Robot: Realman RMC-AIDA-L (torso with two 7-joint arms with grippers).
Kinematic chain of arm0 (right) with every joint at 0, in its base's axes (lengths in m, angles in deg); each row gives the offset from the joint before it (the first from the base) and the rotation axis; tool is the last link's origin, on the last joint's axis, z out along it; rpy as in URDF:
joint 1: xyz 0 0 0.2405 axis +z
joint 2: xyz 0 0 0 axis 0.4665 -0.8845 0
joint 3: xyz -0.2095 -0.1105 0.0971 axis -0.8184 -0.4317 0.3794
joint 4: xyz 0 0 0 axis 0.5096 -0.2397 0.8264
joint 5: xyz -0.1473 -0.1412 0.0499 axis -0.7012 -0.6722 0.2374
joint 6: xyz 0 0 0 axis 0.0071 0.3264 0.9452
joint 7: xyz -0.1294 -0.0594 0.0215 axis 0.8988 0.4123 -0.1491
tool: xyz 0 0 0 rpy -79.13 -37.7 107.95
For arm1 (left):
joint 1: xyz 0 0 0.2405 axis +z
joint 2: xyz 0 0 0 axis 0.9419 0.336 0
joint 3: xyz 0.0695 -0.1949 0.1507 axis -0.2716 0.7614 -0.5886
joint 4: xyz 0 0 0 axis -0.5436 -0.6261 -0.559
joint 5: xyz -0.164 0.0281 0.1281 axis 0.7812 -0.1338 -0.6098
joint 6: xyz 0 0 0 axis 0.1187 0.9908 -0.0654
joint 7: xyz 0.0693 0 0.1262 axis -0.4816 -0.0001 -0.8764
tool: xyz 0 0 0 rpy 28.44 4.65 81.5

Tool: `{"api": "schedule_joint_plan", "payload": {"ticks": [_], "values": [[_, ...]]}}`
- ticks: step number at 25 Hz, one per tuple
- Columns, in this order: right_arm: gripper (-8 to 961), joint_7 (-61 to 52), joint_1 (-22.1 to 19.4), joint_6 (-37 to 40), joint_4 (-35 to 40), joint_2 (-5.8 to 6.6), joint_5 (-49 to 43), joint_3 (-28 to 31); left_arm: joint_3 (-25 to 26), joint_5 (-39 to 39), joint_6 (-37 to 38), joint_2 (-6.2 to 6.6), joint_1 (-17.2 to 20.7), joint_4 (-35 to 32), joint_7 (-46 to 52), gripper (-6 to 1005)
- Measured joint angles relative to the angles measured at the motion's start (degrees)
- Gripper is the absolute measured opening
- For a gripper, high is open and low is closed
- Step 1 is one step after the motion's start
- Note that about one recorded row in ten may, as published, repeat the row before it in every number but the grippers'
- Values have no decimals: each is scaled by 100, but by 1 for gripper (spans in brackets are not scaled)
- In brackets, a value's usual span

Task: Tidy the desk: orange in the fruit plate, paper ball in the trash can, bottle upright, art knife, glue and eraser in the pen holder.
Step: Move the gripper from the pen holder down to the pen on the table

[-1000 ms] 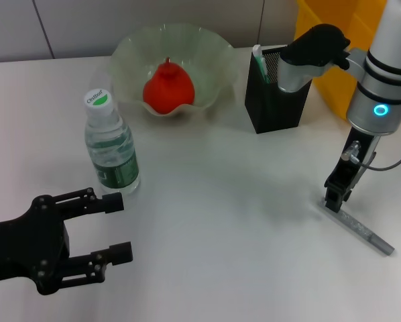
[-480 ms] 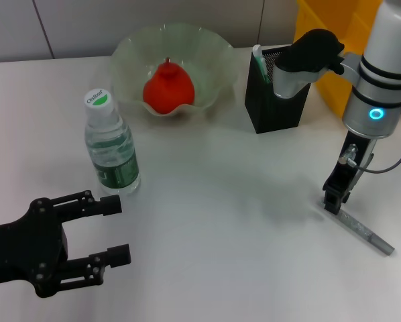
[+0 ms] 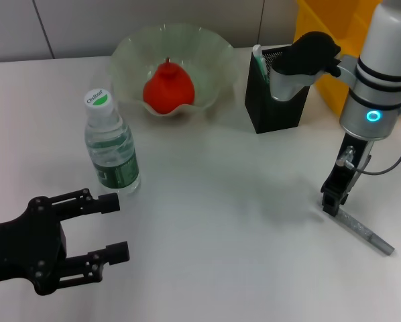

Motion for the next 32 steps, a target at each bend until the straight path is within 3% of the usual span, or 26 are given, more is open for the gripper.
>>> {"api": "schedule_joint_plan", "payload": {"ticks": [32], "values": [[255,-183,-53,-142,211,0,-164,1,39,2,26,-12,36,60,-12,725]]}}
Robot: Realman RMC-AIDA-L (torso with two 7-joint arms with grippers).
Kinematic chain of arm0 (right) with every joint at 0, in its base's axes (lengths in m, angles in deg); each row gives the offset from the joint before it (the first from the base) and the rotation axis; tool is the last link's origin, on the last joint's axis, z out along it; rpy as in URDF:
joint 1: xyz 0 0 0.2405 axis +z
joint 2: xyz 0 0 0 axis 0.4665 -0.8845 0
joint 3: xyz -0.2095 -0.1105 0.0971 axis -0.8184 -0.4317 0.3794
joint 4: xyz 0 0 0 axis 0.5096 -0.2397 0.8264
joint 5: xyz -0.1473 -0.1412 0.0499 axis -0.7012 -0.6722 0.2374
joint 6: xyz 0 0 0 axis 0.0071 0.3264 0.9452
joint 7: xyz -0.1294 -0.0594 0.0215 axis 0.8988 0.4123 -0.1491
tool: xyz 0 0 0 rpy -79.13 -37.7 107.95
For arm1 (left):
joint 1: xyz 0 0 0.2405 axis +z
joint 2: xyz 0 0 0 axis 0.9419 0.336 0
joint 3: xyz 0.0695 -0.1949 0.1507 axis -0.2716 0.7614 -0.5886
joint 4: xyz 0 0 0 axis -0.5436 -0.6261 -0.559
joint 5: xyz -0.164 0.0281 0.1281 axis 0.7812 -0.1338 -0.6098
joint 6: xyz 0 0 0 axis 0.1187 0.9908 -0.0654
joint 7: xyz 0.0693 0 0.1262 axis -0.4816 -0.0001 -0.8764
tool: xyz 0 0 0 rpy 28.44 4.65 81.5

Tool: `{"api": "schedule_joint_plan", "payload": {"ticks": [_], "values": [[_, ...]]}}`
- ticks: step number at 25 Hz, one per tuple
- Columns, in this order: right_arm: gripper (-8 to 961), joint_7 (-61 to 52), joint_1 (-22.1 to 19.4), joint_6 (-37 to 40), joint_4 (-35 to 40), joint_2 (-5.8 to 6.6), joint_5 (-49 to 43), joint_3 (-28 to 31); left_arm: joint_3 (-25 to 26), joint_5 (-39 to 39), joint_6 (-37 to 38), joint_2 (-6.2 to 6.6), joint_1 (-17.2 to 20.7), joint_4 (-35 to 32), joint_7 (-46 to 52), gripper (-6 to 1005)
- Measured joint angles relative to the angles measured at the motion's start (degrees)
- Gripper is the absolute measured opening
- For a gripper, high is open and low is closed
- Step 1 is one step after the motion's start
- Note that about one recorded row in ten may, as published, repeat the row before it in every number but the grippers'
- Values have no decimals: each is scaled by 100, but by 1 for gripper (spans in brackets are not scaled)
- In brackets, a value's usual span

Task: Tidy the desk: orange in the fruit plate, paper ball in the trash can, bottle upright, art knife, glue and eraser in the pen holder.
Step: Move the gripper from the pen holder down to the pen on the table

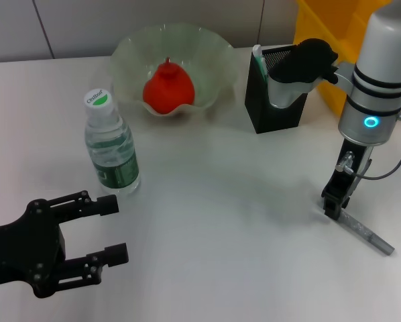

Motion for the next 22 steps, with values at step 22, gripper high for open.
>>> {"api": "schedule_joint_plan", "payload": {"ticks": [22], "values": [[169,-4,-2,-5,0,0,0,0,0,4,-1,11,9,10,0,725]]}}
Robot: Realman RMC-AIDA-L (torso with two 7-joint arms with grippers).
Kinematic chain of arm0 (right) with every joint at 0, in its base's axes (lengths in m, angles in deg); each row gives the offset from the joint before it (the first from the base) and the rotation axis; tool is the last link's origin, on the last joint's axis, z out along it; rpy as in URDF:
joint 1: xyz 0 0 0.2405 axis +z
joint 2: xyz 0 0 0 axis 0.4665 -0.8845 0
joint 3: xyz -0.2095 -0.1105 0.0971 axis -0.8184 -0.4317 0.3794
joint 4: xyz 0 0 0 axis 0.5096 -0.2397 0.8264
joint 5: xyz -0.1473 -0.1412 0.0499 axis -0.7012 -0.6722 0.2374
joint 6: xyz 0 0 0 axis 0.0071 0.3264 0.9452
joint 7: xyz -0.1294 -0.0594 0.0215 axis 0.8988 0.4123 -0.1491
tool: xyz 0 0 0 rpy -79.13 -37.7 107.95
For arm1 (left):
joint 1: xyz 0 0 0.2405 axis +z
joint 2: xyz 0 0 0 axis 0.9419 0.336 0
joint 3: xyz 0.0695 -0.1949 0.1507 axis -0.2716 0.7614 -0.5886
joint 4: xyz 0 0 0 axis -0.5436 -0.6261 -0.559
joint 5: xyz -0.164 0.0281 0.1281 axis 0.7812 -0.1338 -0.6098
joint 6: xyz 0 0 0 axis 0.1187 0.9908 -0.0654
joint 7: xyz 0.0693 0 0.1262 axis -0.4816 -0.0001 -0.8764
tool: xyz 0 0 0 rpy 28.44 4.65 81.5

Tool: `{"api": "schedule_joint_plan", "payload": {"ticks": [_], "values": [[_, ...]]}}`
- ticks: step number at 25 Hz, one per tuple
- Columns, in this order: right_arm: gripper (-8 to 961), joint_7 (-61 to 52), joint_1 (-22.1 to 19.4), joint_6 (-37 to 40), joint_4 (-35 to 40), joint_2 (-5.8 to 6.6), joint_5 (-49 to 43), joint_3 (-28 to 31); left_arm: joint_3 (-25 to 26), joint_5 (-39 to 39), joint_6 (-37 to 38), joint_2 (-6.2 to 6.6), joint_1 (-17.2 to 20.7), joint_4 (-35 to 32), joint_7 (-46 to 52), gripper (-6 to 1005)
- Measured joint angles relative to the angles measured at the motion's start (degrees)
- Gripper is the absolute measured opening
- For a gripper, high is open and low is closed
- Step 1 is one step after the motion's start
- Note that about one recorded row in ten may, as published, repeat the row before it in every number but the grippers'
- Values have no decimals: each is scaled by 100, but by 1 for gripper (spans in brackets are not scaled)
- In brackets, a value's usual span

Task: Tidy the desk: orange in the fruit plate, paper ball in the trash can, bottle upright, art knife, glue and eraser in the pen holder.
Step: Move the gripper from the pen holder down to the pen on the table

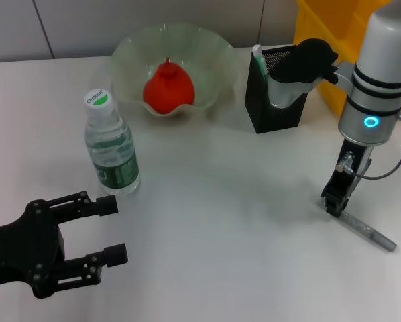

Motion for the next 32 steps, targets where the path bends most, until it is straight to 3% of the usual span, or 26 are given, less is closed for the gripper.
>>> {"api": "schedule_joint_plan", "payload": {"ticks": [16,29,32], "values": [[119,0,-9,-1,-17,0,29,0,53,-4,3,0,1,0,0,726],[110,163,239,63,-195,7,214,0,108,3,6,0,35,0,8,726],[54,202,296,112,-271,18,286,0,147,5,6,4,32,0,18,726]]}}
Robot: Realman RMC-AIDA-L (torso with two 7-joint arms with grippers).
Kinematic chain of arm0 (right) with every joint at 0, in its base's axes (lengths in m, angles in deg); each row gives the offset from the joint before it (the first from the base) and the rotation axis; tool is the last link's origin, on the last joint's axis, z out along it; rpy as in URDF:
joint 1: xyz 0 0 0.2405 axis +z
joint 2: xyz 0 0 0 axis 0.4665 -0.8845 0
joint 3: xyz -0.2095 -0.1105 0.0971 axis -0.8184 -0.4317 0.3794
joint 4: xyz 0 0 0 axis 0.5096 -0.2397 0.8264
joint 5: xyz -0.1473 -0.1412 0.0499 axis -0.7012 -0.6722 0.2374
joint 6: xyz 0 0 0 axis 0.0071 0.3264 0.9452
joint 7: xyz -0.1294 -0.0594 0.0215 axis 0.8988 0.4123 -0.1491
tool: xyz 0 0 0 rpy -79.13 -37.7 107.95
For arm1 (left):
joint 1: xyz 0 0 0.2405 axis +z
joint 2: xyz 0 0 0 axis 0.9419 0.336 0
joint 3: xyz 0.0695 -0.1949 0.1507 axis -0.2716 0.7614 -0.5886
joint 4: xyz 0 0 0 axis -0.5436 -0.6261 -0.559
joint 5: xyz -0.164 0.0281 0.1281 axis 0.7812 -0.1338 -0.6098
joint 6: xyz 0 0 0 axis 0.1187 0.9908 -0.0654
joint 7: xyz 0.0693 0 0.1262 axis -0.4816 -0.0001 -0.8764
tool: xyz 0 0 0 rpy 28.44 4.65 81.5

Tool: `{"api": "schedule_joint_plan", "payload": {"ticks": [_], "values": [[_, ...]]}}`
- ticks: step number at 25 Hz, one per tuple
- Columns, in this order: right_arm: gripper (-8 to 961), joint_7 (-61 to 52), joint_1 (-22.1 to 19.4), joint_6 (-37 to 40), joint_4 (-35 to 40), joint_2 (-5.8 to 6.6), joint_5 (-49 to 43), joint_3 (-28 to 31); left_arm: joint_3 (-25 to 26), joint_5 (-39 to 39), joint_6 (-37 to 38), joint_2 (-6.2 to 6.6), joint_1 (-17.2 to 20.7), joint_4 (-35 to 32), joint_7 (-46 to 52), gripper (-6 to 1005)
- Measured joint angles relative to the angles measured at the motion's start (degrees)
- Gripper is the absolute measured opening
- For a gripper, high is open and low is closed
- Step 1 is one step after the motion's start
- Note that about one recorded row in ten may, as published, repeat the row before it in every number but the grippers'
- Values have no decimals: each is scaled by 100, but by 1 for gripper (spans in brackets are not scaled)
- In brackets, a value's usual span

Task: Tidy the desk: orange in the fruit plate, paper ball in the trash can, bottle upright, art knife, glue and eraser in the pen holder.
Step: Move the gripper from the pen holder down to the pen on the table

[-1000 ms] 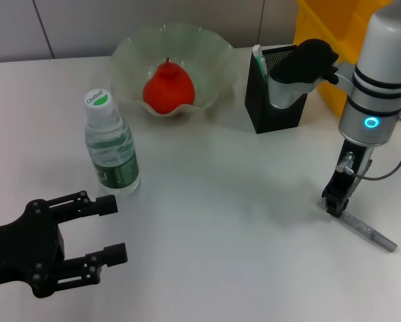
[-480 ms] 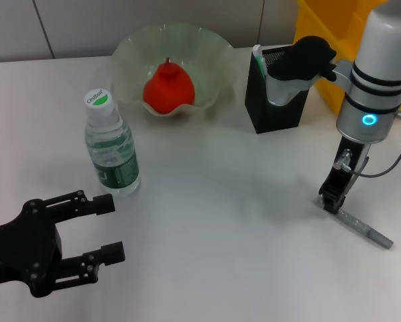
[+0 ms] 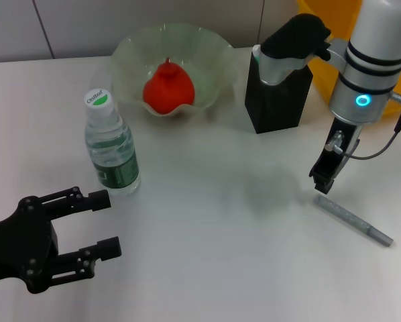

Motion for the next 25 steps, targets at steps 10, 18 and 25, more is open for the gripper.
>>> {"api": "schedule_joint_plan", "payload": {"ticks": [10,18,25], "values": [[88,35,107,184,-97,14,23,0,56,1,0,5,-4,0,-4,726],[202,33,8,54,-36,-6,-33,0,55,-20,-15,4,-11,9,-15,726],[327,33,-67,-49,88,-10,-40,0,55,-19,-14,-3,-7,9,-18,727]]}}
